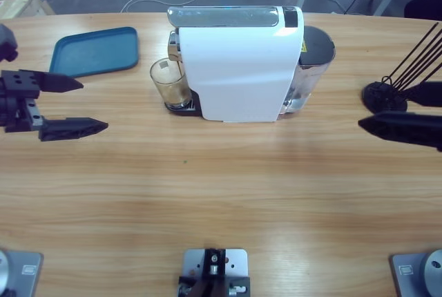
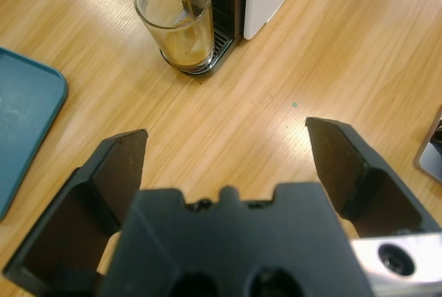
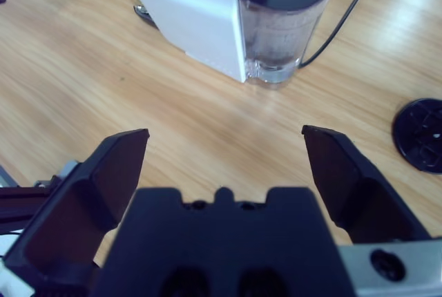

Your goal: Pour coffee

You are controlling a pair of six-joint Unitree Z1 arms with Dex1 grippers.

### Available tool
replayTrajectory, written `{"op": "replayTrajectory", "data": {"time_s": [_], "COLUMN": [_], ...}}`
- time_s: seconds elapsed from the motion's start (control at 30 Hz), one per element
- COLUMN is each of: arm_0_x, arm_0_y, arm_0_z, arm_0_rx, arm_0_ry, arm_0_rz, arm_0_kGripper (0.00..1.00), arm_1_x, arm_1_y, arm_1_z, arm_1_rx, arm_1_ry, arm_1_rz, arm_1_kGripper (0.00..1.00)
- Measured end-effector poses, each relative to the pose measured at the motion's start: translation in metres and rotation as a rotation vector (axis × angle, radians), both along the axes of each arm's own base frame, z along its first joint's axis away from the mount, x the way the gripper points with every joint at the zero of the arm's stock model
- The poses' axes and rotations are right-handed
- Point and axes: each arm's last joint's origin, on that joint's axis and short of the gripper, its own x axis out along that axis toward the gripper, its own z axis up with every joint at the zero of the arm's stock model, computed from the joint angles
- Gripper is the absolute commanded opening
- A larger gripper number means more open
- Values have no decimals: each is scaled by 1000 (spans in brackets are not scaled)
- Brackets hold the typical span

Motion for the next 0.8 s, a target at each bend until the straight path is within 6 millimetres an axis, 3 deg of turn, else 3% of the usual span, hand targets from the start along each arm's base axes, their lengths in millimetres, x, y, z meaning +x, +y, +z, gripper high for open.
{"op": "replayTrajectory", "data": {"time_s": [0.8], "arm_0_x": [0], "arm_0_y": [0], "arm_0_z": [0], "arm_0_rx": [0], "arm_0_ry": [1], "arm_0_rz": [0], "arm_0_kGripper": [991], "arm_1_x": [-3], "arm_1_y": [-2], "arm_1_z": [3], "arm_1_rx": [28], "arm_1_ry": [-25], "arm_1_rz": [5], "arm_1_kGripper": [1000]}}
